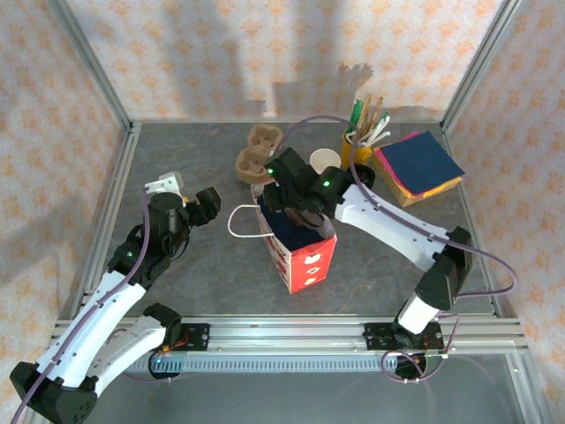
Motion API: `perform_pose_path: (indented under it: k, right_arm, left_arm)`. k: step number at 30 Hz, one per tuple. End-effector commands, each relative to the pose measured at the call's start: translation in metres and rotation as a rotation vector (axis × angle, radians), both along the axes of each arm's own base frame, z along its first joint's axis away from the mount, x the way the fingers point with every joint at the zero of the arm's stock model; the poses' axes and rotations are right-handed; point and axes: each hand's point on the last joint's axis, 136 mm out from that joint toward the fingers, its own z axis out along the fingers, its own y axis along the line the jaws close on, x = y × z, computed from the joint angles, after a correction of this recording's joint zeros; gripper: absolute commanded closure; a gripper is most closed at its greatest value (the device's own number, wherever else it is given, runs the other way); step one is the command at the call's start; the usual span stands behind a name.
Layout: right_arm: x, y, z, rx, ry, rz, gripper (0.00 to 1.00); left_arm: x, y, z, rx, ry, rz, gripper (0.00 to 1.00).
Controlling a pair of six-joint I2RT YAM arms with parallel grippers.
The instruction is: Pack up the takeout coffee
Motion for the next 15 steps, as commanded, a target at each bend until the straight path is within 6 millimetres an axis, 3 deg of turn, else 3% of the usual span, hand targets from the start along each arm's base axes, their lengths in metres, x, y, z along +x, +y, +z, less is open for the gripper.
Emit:
perform_pose_path:
  k: [1,4,8,11,15]
  right_arm:
    - [0.002,-0.019,0.073,0.106,-0.151,-0.030,0.73]
    - [0.013,-0.041,0.109,0.147,-0.243,-0.087,0.66]
    - [0.029,-0.089,0.145,0.136,-0.390,-0.225,0.55]
    - [0.046,-0.142,0.158,0.136,-0.460,-0.374,0.49]
    - [0.068,-0.231,0.155,0.148,-0.497,-0.600,0.42]
  left_arm:
    - [0.003,0.007,0.017,0.018,-0.044,0.029,0.17]
    - [0.006,0.013,0.029,0.052,-0.072,0.054,0.17]
    - [0.011,0.025,0.046,0.114,-0.112,0.113,0.16]
    - [0.014,0.037,0.055,0.166,-0.146,0.181,0.12]
    - [0.015,0.063,0.063,0.234,-0.185,0.323,0.01]
